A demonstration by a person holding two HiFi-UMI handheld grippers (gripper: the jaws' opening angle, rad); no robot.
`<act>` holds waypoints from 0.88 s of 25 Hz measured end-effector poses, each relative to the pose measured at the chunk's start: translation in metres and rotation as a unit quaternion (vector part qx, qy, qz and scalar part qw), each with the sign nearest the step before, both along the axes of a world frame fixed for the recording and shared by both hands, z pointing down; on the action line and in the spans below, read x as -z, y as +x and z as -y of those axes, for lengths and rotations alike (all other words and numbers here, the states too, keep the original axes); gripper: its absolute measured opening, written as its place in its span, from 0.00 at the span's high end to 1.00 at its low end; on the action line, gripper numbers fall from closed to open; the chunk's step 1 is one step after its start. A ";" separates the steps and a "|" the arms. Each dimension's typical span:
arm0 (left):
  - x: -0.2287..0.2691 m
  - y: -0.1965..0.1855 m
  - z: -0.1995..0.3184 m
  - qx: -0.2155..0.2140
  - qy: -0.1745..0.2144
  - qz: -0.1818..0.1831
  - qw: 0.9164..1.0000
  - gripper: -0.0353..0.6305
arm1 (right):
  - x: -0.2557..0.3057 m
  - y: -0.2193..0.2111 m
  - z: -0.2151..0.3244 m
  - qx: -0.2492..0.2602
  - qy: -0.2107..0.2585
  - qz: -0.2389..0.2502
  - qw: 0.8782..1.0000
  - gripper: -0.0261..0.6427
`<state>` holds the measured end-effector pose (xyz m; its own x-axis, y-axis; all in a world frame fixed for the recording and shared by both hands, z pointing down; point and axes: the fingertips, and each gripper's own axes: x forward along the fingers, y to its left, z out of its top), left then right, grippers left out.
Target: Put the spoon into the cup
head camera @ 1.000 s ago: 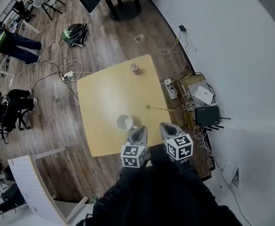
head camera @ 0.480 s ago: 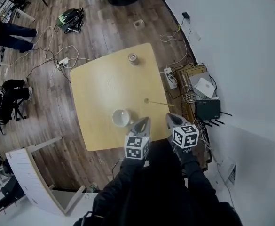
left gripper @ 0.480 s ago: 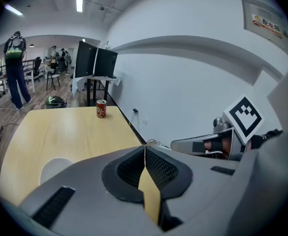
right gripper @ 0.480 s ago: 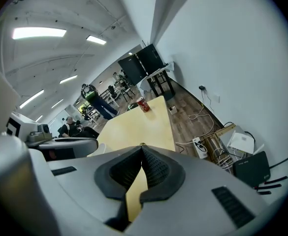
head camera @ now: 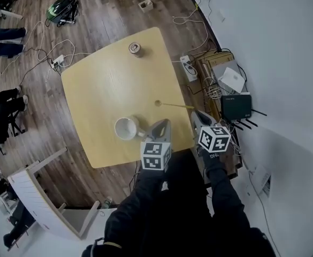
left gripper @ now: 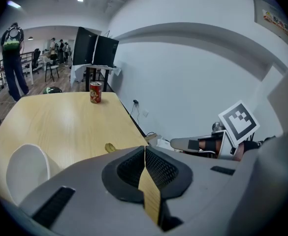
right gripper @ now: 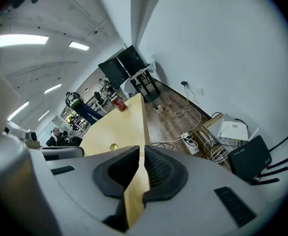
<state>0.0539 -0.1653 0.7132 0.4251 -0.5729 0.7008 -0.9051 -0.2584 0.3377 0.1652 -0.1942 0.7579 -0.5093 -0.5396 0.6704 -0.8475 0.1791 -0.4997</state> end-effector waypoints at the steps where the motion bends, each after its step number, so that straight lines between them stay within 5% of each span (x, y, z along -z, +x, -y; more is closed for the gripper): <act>1: -0.004 0.001 0.002 0.000 -0.002 0.000 1.000 0.89 | -0.007 0.002 0.003 -0.007 -0.005 0.005 1.000 0.88; 14: -0.035 0.001 0.015 -0.012 -0.019 0.009 1.000 0.89 | -0.072 0.008 0.025 -0.104 -0.084 0.136 0.982 0.71; 22: -0.037 -0.006 0.007 -0.003 -0.019 0.007 1.000 0.89 | -0.063 0.000 0.023 -0.114 -0.087 0.225 0.964 0.87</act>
<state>0.0476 -0.1727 0.7499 0.4189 -0.5424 0.7283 -0.9081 -0.2516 0.3348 0.1651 -0.2177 0.8213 -0.6513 -0.5713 0.4994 -0.5450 -0.1059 -0.8317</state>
